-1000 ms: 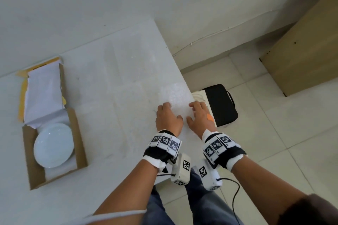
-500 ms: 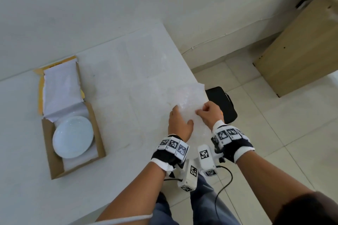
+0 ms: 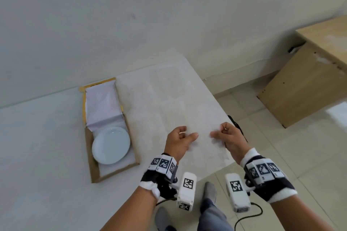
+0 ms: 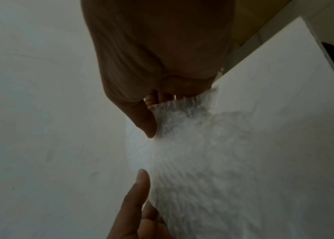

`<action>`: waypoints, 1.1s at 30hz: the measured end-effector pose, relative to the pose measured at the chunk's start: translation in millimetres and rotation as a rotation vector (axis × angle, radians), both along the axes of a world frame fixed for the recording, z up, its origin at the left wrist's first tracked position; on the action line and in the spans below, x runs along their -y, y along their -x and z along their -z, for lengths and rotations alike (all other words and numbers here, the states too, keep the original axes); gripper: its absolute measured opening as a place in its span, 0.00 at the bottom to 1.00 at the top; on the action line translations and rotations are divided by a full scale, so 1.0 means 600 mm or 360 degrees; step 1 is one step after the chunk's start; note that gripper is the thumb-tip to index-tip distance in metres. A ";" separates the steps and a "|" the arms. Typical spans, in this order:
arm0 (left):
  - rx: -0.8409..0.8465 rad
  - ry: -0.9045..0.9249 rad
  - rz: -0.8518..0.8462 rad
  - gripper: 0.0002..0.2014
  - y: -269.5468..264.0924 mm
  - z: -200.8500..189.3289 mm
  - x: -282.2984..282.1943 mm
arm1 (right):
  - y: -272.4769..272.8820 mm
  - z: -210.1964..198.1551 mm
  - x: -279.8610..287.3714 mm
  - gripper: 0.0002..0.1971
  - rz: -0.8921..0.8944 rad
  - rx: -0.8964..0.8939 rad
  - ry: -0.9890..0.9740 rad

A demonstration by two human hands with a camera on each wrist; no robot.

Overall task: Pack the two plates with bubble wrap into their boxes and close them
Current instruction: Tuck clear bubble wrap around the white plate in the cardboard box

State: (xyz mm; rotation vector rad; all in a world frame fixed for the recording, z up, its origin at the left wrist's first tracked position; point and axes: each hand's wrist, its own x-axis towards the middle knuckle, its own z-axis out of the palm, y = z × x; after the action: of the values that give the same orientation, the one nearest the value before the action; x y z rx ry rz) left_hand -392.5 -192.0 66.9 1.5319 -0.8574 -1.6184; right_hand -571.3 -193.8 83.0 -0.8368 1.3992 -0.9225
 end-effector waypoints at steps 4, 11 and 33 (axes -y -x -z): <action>-0.0102 0.0037 -0.0093 0.12 -0.071 -0.005 -0.032 | -0.068 0.002 -0.023 0.12 -0.0015 0.0146 -0.0102; -0.0026 -0.0020 -0.0295 0.07 -0.176 0.002 -0.073 | -0.173 0.014 -0.037 0.11 -0.0355 0.0260 -0.0218; 0.0036 -0.0267 -0.0641 0.06 -0.342 -0.005 -0.140 | -0.346 0.021 -0.016 0.11 -0.0831 0.0134 -0.0163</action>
State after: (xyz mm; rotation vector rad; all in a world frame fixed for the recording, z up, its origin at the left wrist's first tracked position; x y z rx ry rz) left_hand -187.3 -108.2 70.0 1.7121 -0.3954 -1.4028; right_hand -363.6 -184.1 70.3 -1.0088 1.0682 -0.4738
